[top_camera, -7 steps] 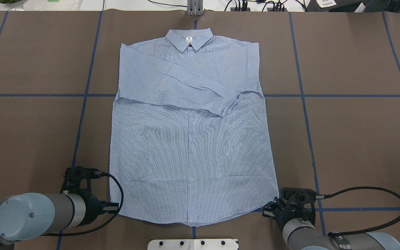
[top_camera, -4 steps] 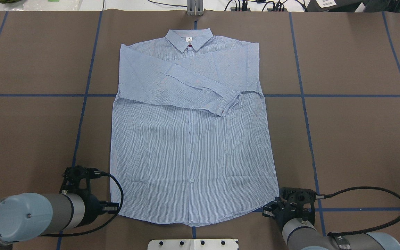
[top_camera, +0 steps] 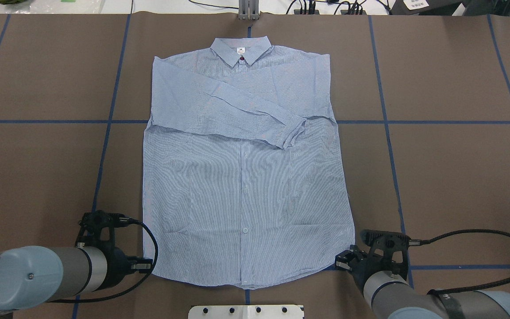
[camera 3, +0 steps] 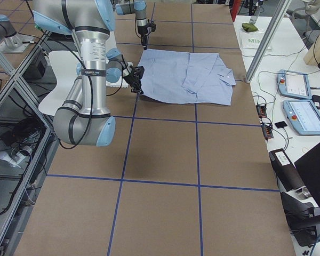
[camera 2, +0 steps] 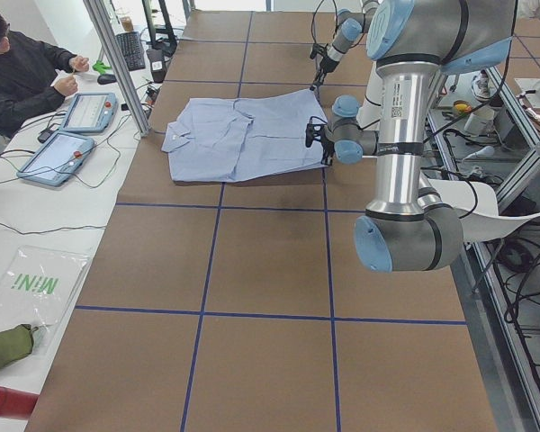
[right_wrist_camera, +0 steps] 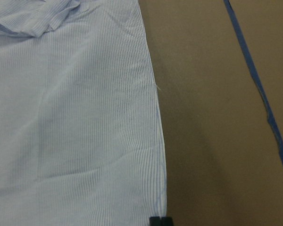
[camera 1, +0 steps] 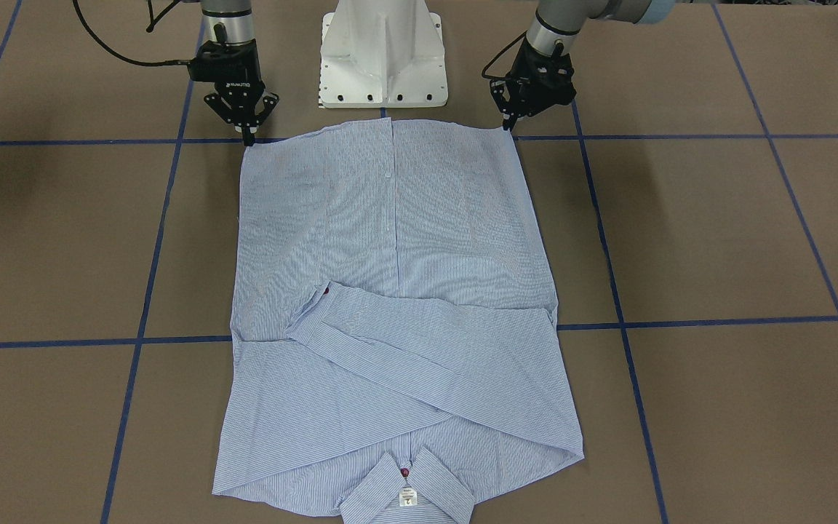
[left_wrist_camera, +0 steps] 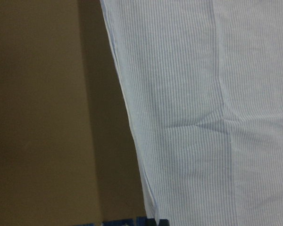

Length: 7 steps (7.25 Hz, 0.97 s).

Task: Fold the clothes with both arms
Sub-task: 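Grasp the hem corners nearest the robot with both grippers, then lift the hem with both grippers and fold it toward the collar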

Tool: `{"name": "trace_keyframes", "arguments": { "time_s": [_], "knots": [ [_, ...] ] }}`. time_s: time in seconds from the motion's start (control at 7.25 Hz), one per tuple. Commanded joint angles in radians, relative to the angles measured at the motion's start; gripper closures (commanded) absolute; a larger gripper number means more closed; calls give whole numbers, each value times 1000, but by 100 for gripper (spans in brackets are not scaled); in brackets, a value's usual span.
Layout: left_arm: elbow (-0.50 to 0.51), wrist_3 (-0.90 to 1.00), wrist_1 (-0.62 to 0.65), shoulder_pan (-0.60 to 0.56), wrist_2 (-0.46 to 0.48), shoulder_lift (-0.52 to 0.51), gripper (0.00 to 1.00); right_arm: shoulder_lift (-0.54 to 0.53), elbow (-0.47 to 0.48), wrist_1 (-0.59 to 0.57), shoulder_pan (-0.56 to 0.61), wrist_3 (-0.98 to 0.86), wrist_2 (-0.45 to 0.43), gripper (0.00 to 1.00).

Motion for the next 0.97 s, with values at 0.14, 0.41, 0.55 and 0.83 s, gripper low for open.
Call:
{"name": "trace_keyframes", "arguments": {
  "time_s": [0.14, 0.41, 0.55, 0.83],
  "knots": [
    [-385, 7, 374, -14, -136, -15, 100, 125, 361, -430, 79, -4, 188, 100],
    [-459, 15, 574, -104, -208, -147, 100, 354, 365, -641, 194, -63, 302, 100],
    [-422, 126, 660, -163, -212, -233, 100, 365, 359, -640, 208, -117, 302, 100],
    [-255, 214, 676, -279, -206, -314, 100, 416, 272, -631, 289, -204, 294, 100]
  ]
}}
